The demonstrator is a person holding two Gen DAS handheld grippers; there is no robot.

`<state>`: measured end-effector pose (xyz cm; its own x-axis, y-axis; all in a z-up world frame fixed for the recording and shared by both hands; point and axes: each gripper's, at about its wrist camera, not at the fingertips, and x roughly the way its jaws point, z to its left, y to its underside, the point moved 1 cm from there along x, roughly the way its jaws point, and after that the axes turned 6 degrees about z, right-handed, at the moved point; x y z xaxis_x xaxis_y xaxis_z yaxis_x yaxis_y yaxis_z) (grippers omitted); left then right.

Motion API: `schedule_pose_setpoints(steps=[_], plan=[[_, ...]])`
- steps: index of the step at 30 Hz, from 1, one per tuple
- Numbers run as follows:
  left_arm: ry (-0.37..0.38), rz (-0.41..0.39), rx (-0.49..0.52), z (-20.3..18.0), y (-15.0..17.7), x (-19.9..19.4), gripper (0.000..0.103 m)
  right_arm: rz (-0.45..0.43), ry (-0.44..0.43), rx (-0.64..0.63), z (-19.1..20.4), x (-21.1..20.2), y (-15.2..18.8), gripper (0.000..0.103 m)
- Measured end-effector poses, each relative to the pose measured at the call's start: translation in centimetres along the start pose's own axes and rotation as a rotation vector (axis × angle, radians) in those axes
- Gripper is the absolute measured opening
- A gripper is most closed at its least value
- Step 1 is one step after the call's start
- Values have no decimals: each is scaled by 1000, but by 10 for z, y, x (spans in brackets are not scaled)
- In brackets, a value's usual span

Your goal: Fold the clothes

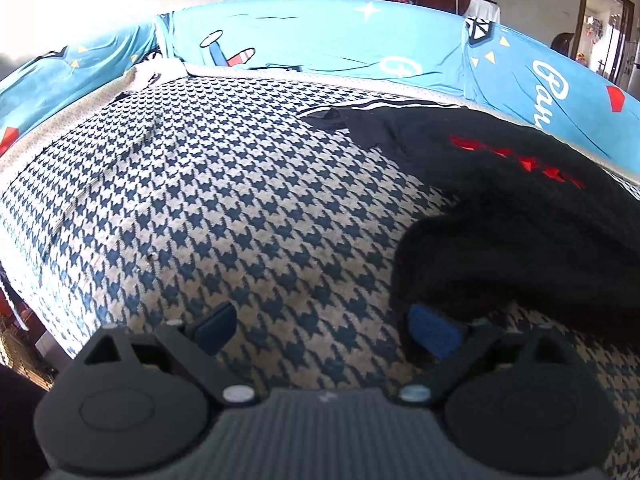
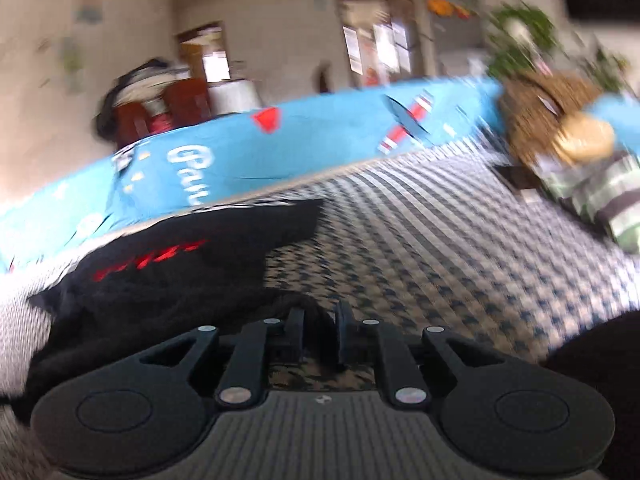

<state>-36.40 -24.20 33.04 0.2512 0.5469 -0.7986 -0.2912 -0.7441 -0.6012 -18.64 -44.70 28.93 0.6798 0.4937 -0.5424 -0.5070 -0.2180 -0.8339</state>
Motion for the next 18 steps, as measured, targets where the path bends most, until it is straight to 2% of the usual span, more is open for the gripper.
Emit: schedule_pose_setpoints(steps=[5,10,14,16,18], plan=[[-17,-6,-20,4,-2,-1,98,-12,24,25,-5,-3,0,14],[-27,-4,-25,5,-2,0,99,-7,25,89,-14,-10,-2,20],[-17,-2,-38,7,-3,-1,103,-2,10,102,-15,-18,-3,38],[-6,-1,-39,6,-5,-1,103,-7,-10,88,-13,-22,-3,43],[13,-2,-27,3,-9,-1,103,14,-68,45,-5,-20,-2,48]])
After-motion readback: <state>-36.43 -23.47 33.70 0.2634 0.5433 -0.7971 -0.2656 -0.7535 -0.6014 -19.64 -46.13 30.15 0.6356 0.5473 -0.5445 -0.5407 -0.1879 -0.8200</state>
